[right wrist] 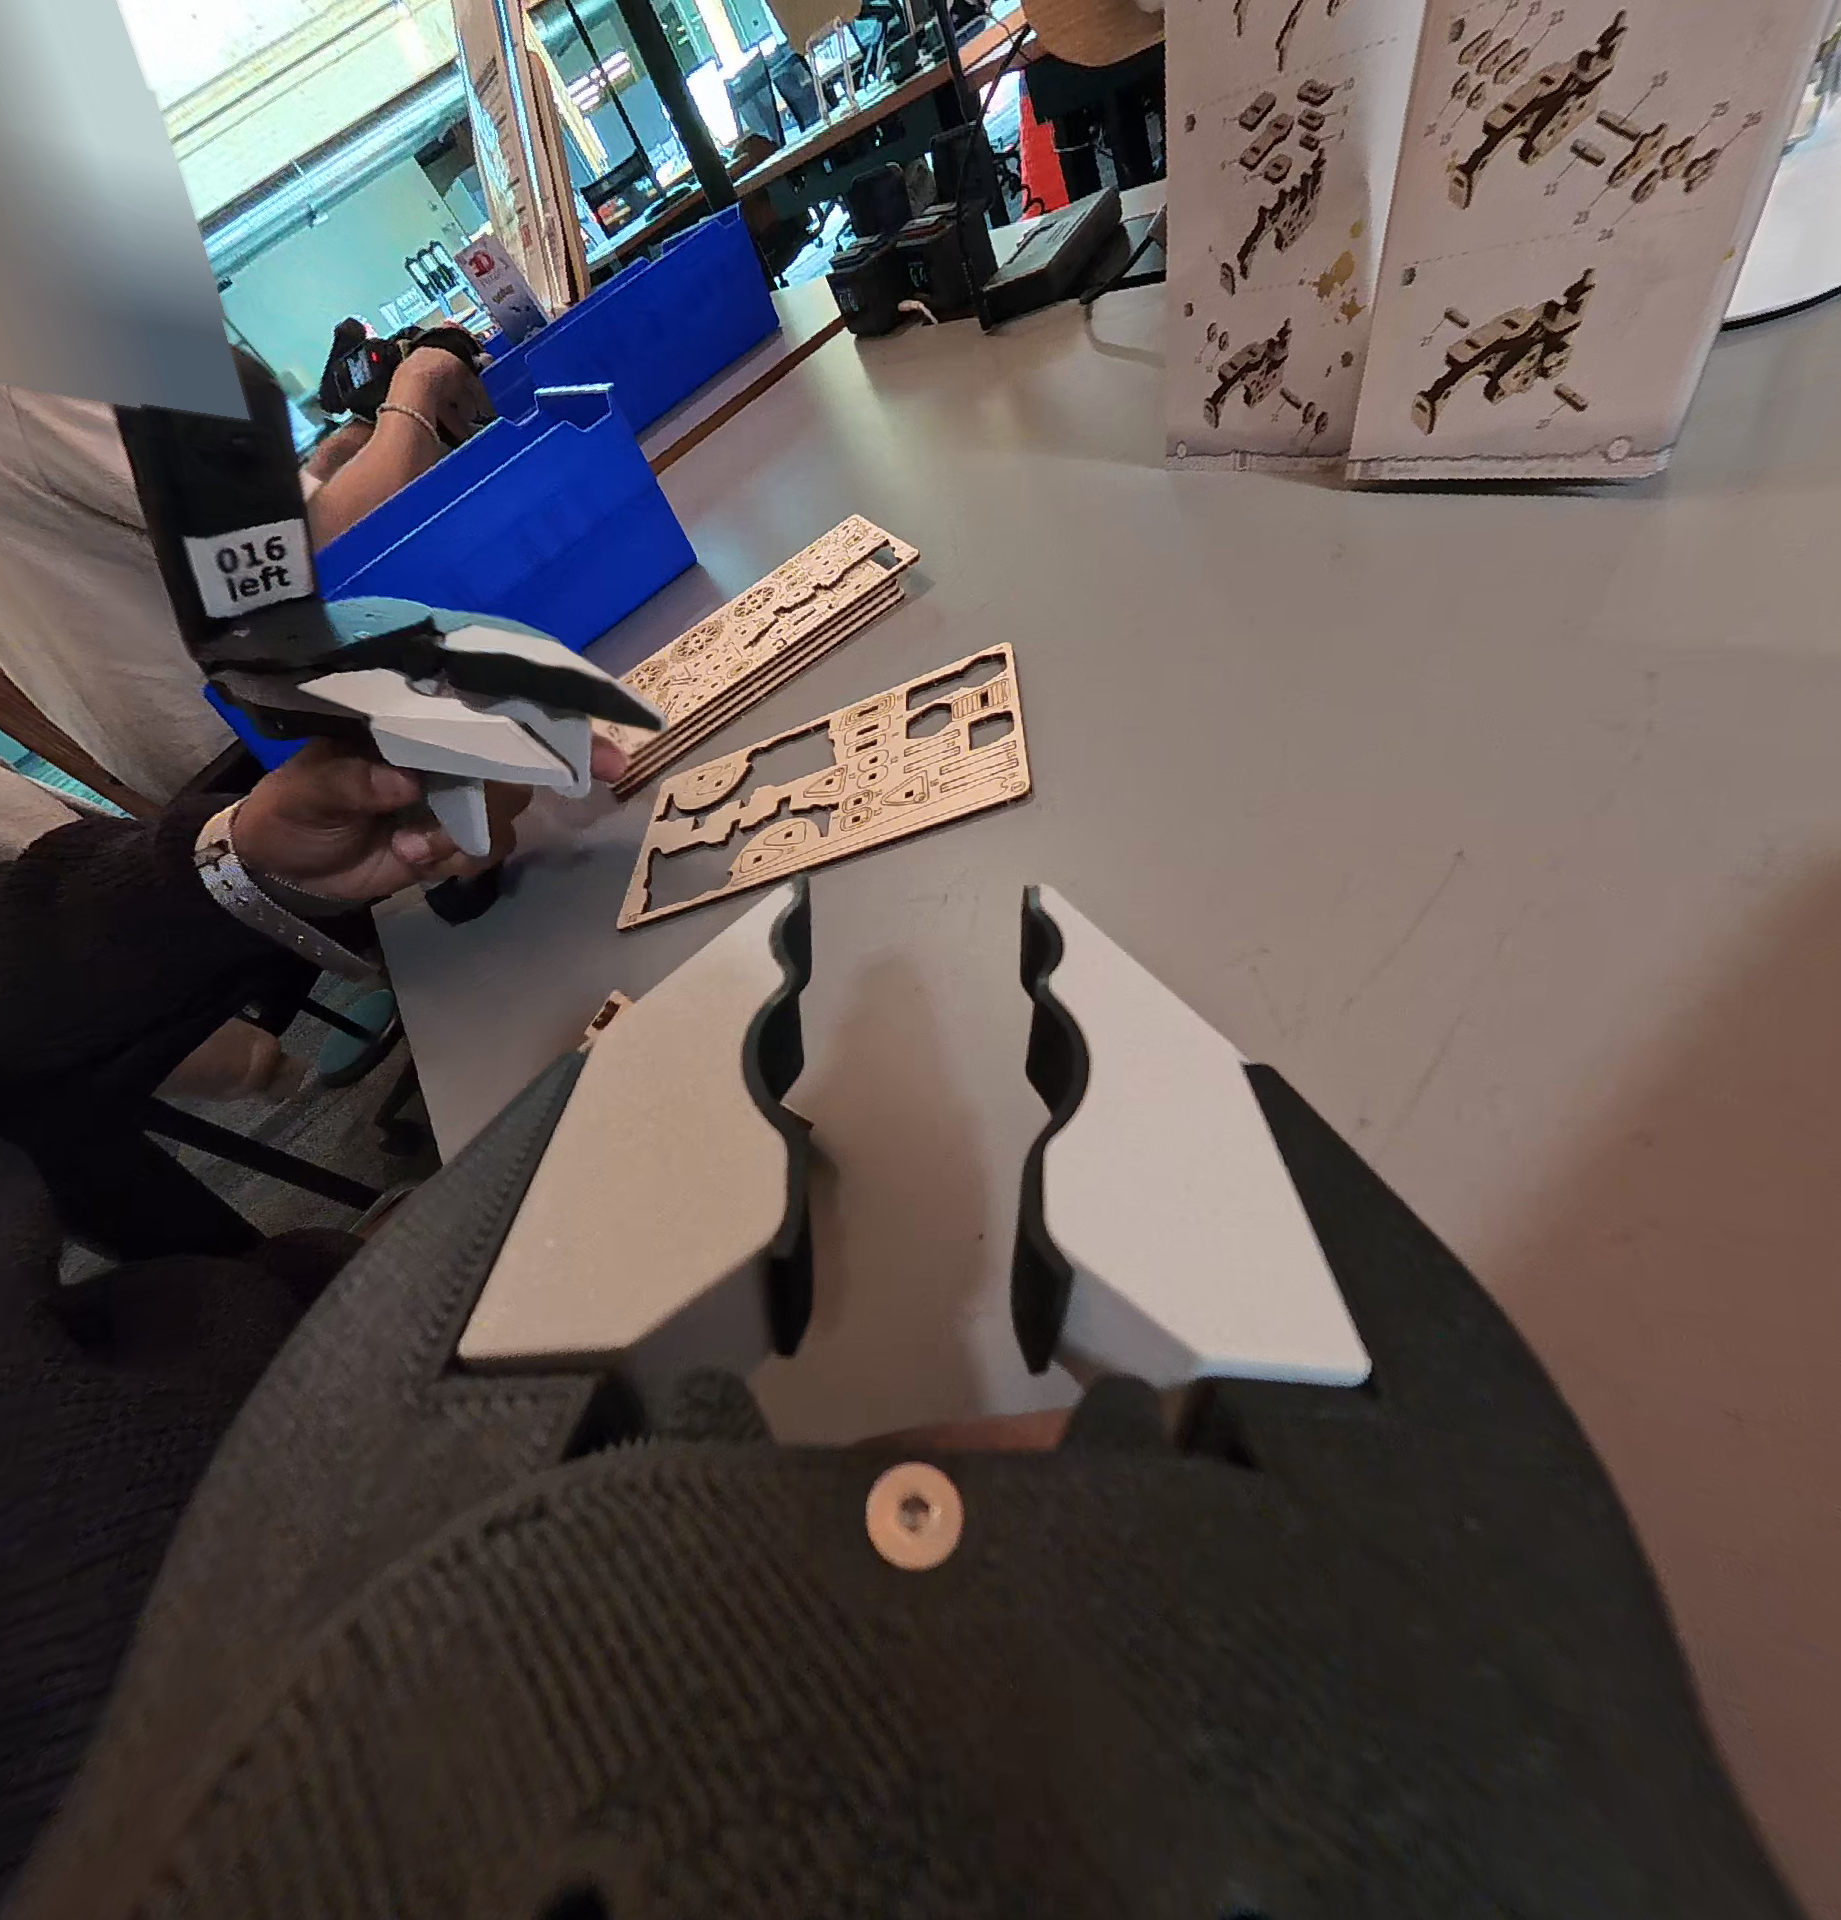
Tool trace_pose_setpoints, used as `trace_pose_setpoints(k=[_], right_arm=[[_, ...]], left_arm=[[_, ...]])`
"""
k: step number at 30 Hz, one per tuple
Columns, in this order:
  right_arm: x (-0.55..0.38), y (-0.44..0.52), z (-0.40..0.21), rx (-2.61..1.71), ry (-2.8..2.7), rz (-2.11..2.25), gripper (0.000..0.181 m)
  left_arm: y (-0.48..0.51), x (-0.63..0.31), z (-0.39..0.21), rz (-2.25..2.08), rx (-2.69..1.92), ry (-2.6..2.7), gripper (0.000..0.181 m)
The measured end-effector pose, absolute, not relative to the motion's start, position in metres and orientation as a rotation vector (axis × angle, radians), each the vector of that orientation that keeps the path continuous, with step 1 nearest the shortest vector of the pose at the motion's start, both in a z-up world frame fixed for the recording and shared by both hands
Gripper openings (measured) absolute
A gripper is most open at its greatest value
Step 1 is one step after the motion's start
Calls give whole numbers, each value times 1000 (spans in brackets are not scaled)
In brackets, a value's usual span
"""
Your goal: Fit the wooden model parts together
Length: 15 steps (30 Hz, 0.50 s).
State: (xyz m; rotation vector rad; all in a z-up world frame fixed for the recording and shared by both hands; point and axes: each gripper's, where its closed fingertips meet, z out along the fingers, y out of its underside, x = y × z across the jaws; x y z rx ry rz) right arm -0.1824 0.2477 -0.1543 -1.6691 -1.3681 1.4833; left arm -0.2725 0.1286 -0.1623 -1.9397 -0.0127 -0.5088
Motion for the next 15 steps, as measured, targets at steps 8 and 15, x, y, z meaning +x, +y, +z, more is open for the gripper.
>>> trace_pose_setpoints(k=[8, 15], right_arm=[[-184, 247, -151, -1644, -1354, 1486, 76], [-186, 239, -149, -1586, -1404, 1445, 48]], left_arm=[[128, -290, -156, -397, -1904, -62, 60], [126, -291, -148, -415, -1873, -24, 38]])
